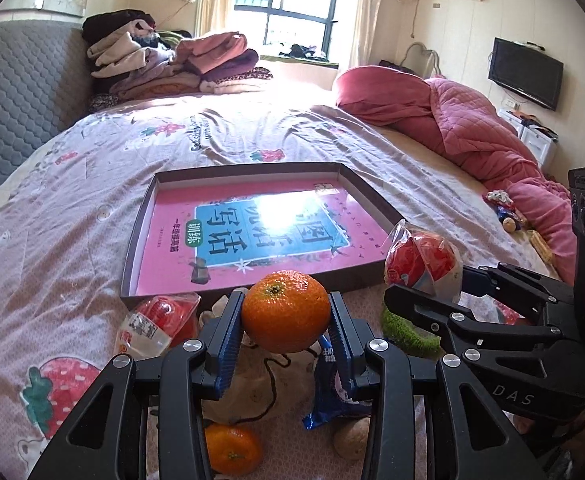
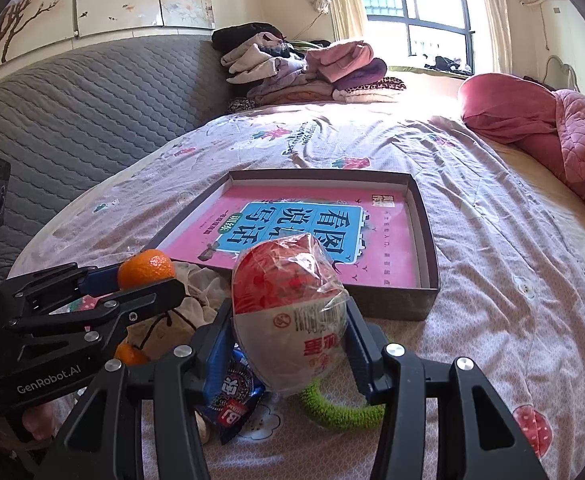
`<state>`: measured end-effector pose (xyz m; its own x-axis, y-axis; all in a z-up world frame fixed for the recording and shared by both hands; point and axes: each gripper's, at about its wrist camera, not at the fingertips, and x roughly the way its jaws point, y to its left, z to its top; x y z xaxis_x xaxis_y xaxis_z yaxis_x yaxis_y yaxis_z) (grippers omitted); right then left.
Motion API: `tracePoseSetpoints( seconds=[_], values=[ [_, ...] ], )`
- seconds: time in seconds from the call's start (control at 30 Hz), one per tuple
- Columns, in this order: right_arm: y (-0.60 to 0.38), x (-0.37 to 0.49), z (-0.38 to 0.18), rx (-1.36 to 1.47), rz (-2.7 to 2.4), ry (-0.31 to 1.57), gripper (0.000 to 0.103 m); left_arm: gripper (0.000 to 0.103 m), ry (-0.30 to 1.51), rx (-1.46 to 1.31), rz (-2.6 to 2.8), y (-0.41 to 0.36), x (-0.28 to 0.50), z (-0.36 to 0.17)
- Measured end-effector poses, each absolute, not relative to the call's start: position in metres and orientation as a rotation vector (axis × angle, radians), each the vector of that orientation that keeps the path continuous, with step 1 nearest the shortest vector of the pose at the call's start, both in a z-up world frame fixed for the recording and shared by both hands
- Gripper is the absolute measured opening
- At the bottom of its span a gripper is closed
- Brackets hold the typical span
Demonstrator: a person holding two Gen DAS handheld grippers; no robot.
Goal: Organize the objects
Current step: 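Lift and carry the orange with left gripper while right gripper carries the egg toy to the tray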
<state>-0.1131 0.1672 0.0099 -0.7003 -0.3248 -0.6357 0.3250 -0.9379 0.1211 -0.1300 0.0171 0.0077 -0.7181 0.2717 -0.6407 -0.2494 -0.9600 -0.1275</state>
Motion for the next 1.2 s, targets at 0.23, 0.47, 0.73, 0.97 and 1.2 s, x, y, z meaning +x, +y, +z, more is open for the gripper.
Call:
tracePoseSetpoints(
  seconds=[0.23,0.47,0.73,0.97,1.2],
  values=[
    [0.166,-0.133,0.011,0.964,-2.630,0.039,0.051,0.042,-0.071,-1.033,2.693,0.004,-0.148,0.003],
    [0.166,-0.154,0.015,0.937,-2.660,0.053,0.051,0.042,-0.089,-1.046,2.729,-0.007,-0.167,0.004],
    [0.174,-0.176,0.013,0.956,-2.672,0.039,0.051,0.042,-0.128,-1.110,2.751,-0.013,-0.193,-0.003],
    [0.176,-0.196,0.003,1.004,-2.668,0.068,0.051,0.042,-0.131,-1.151,2.757,-0.006,-0.217,-0.009],
    [0.169,-0.208,-0.010,1.053,-2.633,0.107,0.051,0.042,-0.102,-1.234,2.734,0.004,-0.242,-0.018]
  ],
)
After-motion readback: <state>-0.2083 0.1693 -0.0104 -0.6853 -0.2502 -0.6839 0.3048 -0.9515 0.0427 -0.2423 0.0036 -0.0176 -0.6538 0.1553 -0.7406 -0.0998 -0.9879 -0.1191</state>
